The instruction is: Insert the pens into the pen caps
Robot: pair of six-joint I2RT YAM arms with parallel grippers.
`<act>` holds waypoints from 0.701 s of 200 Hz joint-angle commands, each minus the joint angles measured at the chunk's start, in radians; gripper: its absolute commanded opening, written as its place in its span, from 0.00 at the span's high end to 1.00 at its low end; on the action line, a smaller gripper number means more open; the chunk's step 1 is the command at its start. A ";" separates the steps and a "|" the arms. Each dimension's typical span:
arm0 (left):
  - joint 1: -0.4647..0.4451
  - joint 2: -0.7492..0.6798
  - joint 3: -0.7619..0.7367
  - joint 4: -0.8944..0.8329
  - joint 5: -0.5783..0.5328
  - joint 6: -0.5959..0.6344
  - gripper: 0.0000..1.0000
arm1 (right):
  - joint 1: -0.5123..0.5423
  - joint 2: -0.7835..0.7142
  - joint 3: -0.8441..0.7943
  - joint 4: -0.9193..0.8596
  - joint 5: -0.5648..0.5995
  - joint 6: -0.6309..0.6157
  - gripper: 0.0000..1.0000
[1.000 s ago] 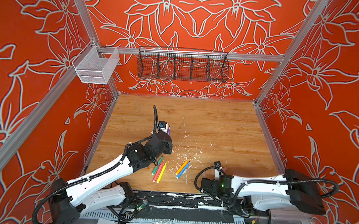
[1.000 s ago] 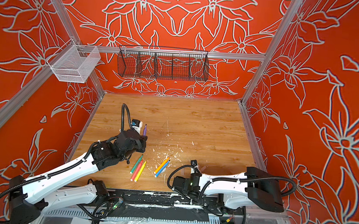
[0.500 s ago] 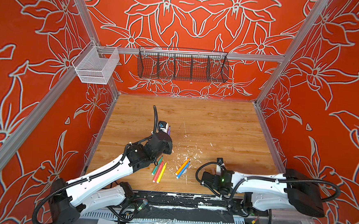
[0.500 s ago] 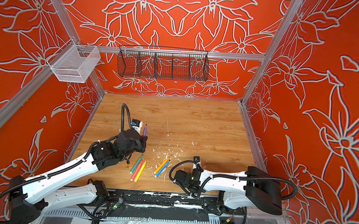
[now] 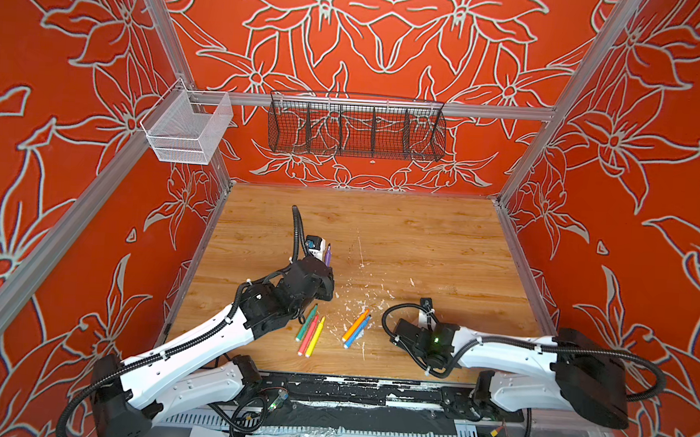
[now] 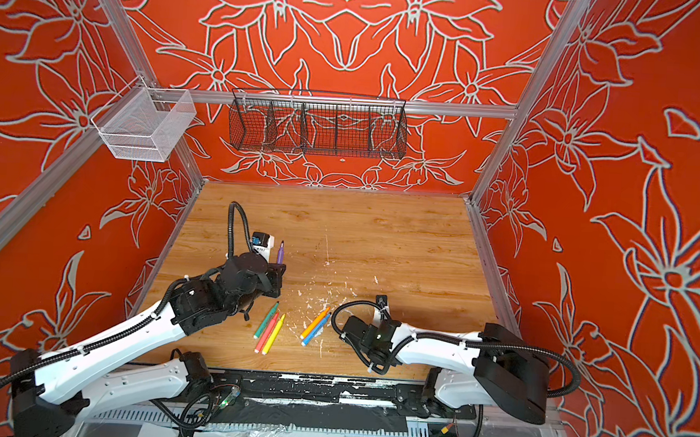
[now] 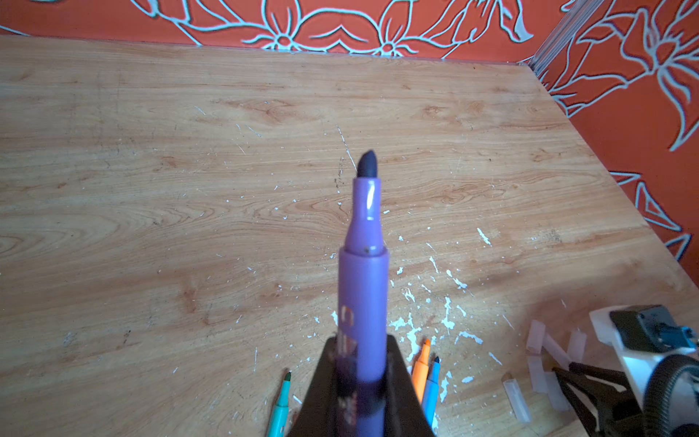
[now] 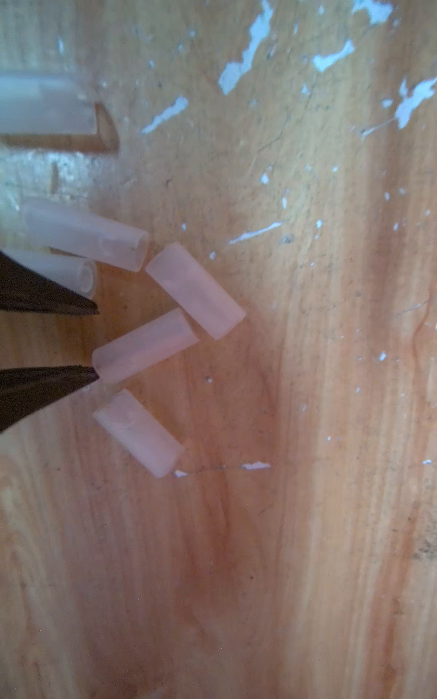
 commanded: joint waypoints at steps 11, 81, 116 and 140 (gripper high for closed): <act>0.004 -0.020 -0.005 0.012 -0.003 -0.012 1.00 | -0.002 0.054 0.026 0.048 -0.029 -0.010 0.63; 0.003 -0.023 -0.008 0.014 0.003 -0.013 1.00 | 0.023 0.004 0.092 -0.122 0.021 0.032 0.61; 0.004 -0.004 -0.008 0.034 0.040 0.007 1.00 | 0.090 -0.072 0.134 -0.186 0.038 0.042 0.60; 0.003 0.015 -0.012 0.075 0.118 0.040 1.00 | 0.094 -0.075 0.105 -0.083 0.004 0.003 0.57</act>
